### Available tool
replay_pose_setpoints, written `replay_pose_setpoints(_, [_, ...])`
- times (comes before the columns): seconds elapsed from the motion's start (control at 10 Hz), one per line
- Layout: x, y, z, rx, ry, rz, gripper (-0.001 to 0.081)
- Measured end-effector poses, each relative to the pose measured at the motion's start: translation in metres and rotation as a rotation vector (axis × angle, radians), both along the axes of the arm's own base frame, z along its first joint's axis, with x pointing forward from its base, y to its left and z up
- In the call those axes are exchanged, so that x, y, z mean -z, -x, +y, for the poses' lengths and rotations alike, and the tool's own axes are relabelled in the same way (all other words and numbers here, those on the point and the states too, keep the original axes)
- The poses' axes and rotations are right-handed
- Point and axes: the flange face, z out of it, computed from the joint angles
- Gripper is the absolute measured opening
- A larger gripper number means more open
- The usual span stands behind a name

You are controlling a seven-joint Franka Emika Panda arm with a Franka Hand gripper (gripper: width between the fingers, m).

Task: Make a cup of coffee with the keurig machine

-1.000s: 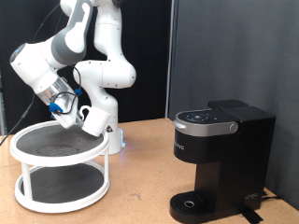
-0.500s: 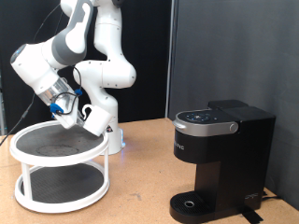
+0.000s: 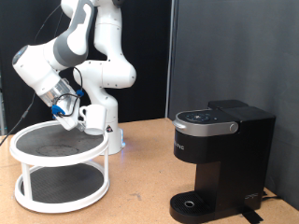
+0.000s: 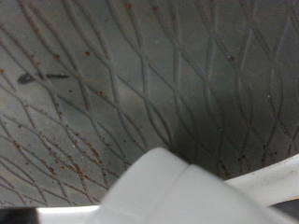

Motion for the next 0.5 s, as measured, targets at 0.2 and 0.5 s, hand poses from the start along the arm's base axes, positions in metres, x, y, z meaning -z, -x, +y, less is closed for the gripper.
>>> replay_pose_setpoints(0.2, [0.0006,0.0000,0.0001,-0.001,0.005,0.000,0.0703])
replay_pose_setpoints(0.5, [0.0027,0.0005,0.0016,-0.003,0.008,0.003,0.0729])
